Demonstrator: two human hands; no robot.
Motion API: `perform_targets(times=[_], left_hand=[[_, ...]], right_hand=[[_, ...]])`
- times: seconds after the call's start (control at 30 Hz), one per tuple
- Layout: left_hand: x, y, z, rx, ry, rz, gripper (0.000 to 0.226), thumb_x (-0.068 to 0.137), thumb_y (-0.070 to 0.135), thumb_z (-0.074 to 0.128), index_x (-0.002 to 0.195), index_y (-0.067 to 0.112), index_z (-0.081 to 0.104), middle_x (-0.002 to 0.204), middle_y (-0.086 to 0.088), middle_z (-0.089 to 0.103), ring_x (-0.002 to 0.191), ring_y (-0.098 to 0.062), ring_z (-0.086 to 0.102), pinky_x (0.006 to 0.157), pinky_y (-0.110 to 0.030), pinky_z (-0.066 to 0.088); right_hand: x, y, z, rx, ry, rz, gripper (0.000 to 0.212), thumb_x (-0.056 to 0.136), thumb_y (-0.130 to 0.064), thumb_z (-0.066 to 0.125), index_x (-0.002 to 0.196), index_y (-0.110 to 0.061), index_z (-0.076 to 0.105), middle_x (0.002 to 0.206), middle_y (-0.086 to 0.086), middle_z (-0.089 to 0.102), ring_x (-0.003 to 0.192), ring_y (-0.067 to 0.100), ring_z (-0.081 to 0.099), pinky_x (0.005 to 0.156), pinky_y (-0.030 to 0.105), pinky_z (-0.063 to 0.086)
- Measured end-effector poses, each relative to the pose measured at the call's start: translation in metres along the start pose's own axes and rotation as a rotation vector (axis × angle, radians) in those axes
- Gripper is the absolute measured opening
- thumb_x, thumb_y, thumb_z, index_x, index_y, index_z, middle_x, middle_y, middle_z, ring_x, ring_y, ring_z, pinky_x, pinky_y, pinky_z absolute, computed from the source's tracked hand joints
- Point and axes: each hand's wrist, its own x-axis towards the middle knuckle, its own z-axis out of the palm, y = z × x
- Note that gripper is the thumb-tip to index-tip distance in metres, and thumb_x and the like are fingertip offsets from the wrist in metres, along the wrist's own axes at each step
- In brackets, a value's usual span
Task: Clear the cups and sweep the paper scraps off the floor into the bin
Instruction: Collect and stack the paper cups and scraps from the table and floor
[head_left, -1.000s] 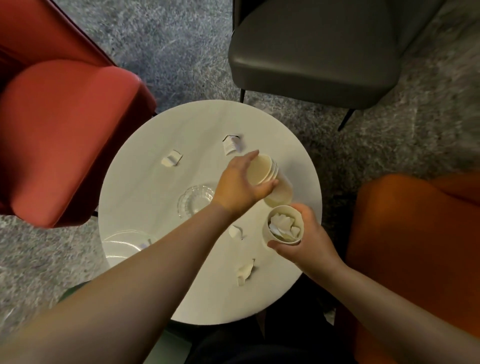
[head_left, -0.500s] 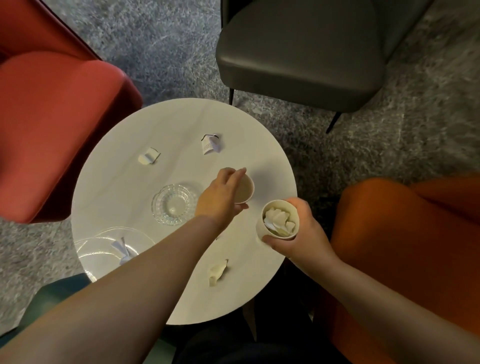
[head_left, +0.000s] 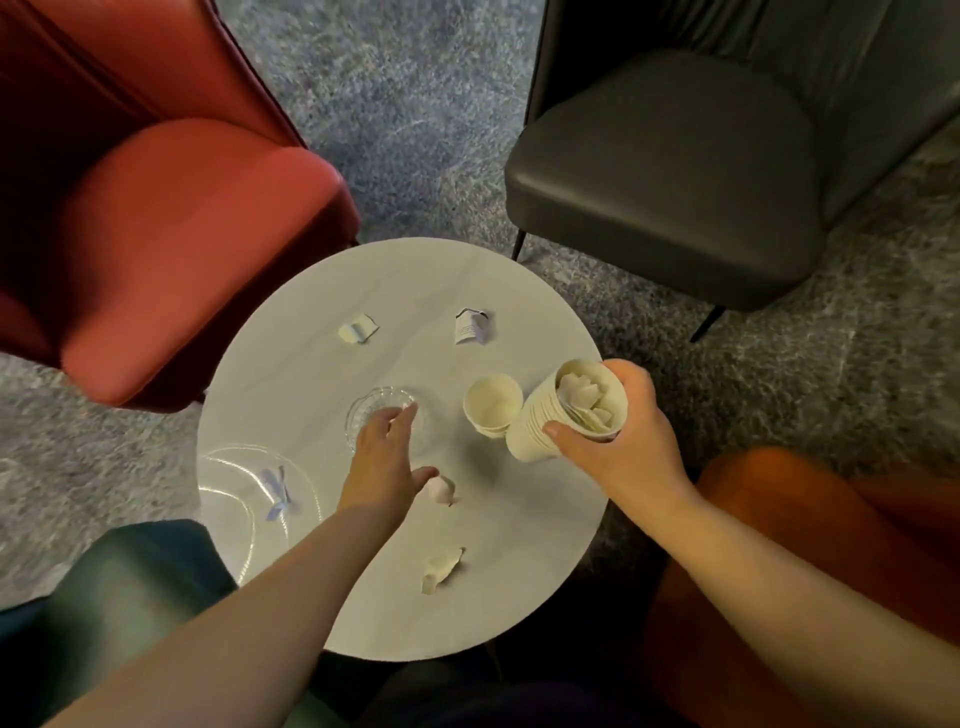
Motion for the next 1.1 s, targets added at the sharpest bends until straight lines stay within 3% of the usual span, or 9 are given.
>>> perform_targets(times=[0.2,0.37,0.43,0.53,0.63,0.77,0.9,1.1], left_hand=[[-0.017,-0.020,0.005,-0.039,0.004,-0.070,0.076,0.083,0.025,0.078,0.148,0.020,0.038,0.148,-0.004,0.035,0.137,-0.025,0.036,0.112,-0.034,0.034],[-0.008,0.009,0.007,-0.105,-0.005,0.098,0.085,0.081,0.029,0.079,0.150,0.035,0.030,0.155,0.001,0.025,0.138,-0.019,0.033,0.109,-0.034,0.038],[0.004,0.025,0.006,-0.092,0.000,0.185,0.071,0.085,0.026,0.075,0.146,0.032,0.041,0.155,-0.002,0.027,0.133,-0.021,0.040,0.107,-0.035,0.040],[0.020,0.041,0.006,-0.134,-0.007,0.178,0.038,0.092,0.023,0.067,0.130,0.019,0.063,0.148,-0.008,0.039,0.122,-0.026,0.053,0.103,-0.035,0.042],[0.027,0.046,0.010,-0.119,-0.014,0.169,0.026,0.095,0.025,0.063,0.118,0.017,0.071,0.140,-0.006,0.049,0.116,-0.027,0.058,0.098,-0.032,0.044],[0.027,0.049,0.011,-0.056,-0.044,0.222,0.025,0.094,0.028,0.063,0.116,0.020,0.073,0.138,-0.003,0.051,0.114,-0.023,0.059,0.095,-0.028,0.043],[0.026,0.052,0.009,-0.019,-0.069,0.243,0.028,0.094,0.025,0.064,0.120,0.020,0.070,0.140,-0.002,0.050,0.117,-0.024,0.057,0.097,-0.030,0.043],[0.017,0.040,0.006,-0.182,0.003,0.192,0.034,0.089,0.011,0.068,0.123,0.018,0.067,0.133,-0.002,0.053,0.111,-0.022,0.059,0.098,-0.033,0.047]], right_hand=[[0.017,-0.015,0.013,-0.043,-0.053,-0.078,0.070,0.063,-0.028,0.086,0.116,-0.031,0.040,0.103,-0.025,0.051,0.093,-0.010,0.055,0.068,0.001,0.044],[0.021,-0.016,0.013,-0.083,-0.116,-0.067,0.072,0.063,-0.028,0.086,0.118,-0.034,0.040,0.104,-0.027,0.050,0.091,-0.018,0.052,0.066,-0.002,0.041],[0.021,-0.016,0.011,-0.081,-0.130,-0.051,0.072,0.064,-0.028,0.086,0.120,-0.032,0.041,0.106,-0.025,0.051,0.094,-0.013,0.053,0.066,-0.002,0.041],[0.021,-0.016,0.008,-0.072,-0.136,-0.047,0.073,0.064,-0.027,0.086,0.123,-0.029,0.043,0.106,-0.023,0.053,0.097,-0.008,0.055,0.067,0.001,0.044],[0.018,-0.020,0.002,-0.054,-0.117,-0.058,0.073,0.065,-0.025,0.086,0.123,-0.027,0.044,0.106,-0.022,0.054,0.096,-0.009,0.056,0.070,0.004,0.046],[0.017,-0.027,-0.008,-0.027,-0.047,-0.092,0.070,0.065,-0.022,0.086,0.120,-0.029,0.042,0.106,-0.022,0.053,0.095,-0.016,0.053,0.070,0.002,0.045],[0.019,-0.024,-0.006,-0.028,-0.007,-0.113,0.072,0.065,-0.026,0.086,0.121,-0.029,0.041,0.110,-0.015,0.053,0.100,-0.007,0.055,0.073,0.005,0.048],[0.025,-0.011,0.022,-0.066,-0.044,-0.145,0.076,0.063,-0.029,0.087,0.120,-0.034,0.036,0.113,-0.014,0.051,0.097,-0.003,0.053,0.074,0.002,0.043]])
